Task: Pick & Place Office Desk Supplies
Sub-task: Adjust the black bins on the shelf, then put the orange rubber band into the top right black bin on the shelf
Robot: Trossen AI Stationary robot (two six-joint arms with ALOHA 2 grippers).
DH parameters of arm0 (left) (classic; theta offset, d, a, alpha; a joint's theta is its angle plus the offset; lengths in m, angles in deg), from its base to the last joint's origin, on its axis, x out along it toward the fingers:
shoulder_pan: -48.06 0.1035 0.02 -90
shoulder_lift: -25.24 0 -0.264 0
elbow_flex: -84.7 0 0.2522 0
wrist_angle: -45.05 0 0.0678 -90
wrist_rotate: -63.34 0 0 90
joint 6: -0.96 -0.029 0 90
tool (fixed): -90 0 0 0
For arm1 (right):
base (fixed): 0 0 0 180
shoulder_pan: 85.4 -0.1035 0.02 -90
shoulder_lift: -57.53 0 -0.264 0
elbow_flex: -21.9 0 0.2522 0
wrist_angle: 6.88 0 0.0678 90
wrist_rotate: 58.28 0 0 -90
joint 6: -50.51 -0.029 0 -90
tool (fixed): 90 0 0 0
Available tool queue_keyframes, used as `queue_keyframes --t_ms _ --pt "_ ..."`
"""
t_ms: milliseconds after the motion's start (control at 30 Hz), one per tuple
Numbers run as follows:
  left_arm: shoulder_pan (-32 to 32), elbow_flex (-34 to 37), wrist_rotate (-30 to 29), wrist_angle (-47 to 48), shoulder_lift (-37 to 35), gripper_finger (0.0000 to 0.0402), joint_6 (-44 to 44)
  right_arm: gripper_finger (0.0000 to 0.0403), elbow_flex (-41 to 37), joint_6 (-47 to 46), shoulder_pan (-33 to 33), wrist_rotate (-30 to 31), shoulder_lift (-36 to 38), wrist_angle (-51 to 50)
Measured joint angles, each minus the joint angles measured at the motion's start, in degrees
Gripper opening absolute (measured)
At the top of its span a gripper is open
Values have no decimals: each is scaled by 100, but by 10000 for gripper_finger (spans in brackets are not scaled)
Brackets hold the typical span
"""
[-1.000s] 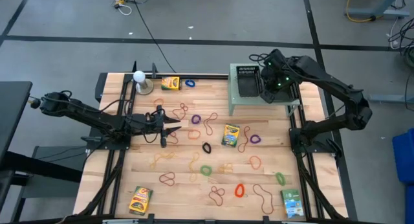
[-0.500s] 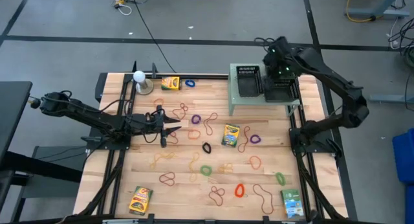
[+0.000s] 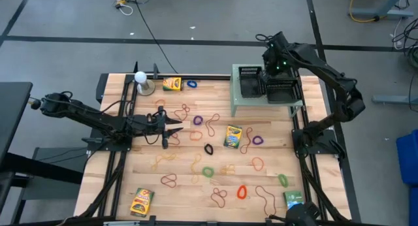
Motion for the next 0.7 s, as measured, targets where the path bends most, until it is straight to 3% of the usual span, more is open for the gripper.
queue_keyframes --t_ms 400,600,700 --pt "2 0 -58 -8 0 128 67 4 56 -52 -4 -192 127 54" --pt "147 -9 -41 -37 0 128 510 4 335 -70 -187 -154 874 -84" --pt "208 -9 203 -37 0 125 558 4 63 -171 -614 -283 1468 -22"
